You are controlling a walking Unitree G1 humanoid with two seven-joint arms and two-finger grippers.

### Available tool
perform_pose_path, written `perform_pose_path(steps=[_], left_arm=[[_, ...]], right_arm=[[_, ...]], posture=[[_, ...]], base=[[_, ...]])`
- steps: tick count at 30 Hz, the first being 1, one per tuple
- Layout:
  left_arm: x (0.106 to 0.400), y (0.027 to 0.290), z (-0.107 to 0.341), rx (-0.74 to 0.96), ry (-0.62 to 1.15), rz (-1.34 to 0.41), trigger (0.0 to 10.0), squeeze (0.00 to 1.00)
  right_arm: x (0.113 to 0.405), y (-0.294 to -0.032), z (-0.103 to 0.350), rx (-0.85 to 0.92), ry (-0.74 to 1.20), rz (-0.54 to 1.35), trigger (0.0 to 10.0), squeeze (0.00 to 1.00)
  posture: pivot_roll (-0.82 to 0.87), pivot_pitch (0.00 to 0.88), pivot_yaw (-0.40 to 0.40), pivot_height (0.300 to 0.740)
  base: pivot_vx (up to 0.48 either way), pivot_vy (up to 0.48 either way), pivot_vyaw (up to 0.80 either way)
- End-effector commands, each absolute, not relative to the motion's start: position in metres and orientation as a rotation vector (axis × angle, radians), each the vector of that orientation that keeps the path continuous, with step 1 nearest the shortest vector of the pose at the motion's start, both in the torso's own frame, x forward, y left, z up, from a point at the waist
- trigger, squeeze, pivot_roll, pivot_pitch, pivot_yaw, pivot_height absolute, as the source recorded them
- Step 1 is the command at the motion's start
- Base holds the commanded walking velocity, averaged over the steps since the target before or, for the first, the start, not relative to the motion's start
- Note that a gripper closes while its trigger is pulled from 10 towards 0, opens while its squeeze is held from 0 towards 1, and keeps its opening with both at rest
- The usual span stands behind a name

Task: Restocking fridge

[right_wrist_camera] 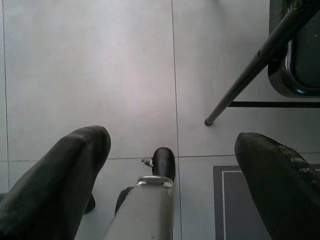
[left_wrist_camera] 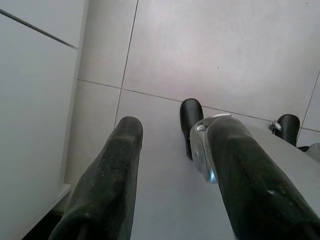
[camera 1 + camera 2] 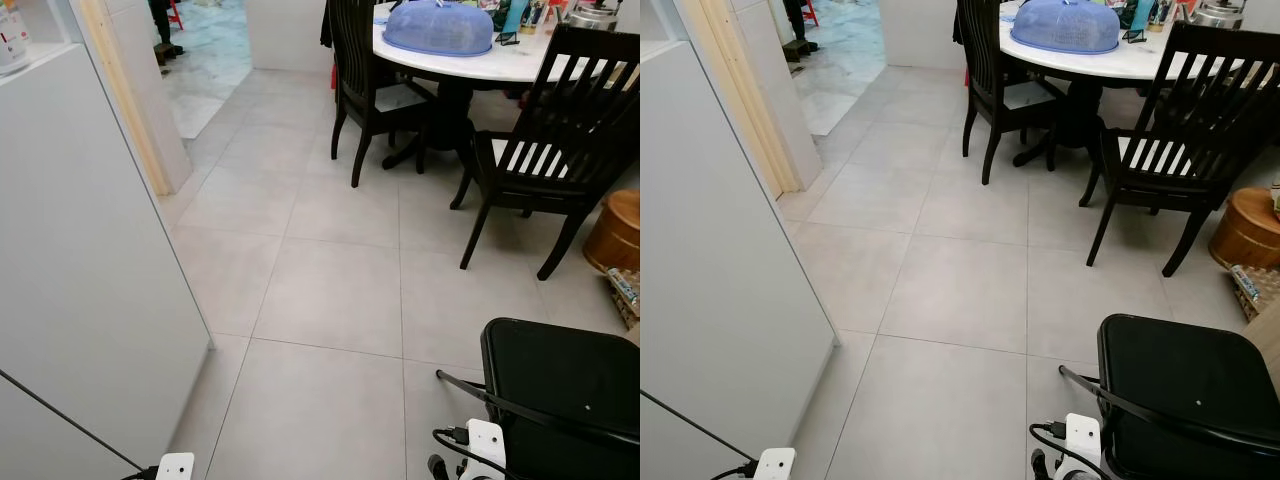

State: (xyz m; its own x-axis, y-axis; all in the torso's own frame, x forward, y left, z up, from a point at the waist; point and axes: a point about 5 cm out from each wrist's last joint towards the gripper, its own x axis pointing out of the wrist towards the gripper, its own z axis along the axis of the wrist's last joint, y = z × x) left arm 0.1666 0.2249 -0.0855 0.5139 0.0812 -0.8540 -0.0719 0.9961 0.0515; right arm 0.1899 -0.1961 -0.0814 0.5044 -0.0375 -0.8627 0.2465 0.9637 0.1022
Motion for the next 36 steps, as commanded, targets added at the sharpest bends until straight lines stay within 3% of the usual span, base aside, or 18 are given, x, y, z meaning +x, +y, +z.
perform_pose_path(steps=[1,14,36], left_arm=[[0.1653,0.2256,-0.0858,0.017,1.029,0.083,10.0,0.00],[0.1597,0.2236,-0.0888,-0.022,1.044,0.110,10.0,0.00],[0.1568,0.2221,-0.0903,-0.026,1.052,0.112,10.0,0.00]], right_arm=[[0.1905,-0.1952,-0.0813,0.238,1.034,-0.182,10.0,0.00],[0.1934,-0.1971,-0.0793,0.216,1.004,-0.164,10.0,0.00],[0.1906,-0.1952,-0.0808,0.209,1.035,-0.104,10.0,0.00]], posture=[[0.04,0.000,0.002,0.740],[0.03,0.000,-0.009,0.740],[0.03,0.000,-0.008,0.740]], base=[[0.000,0.000,0.00],[0.000,0.000,0.00],[0.000,0.000,0.80]])
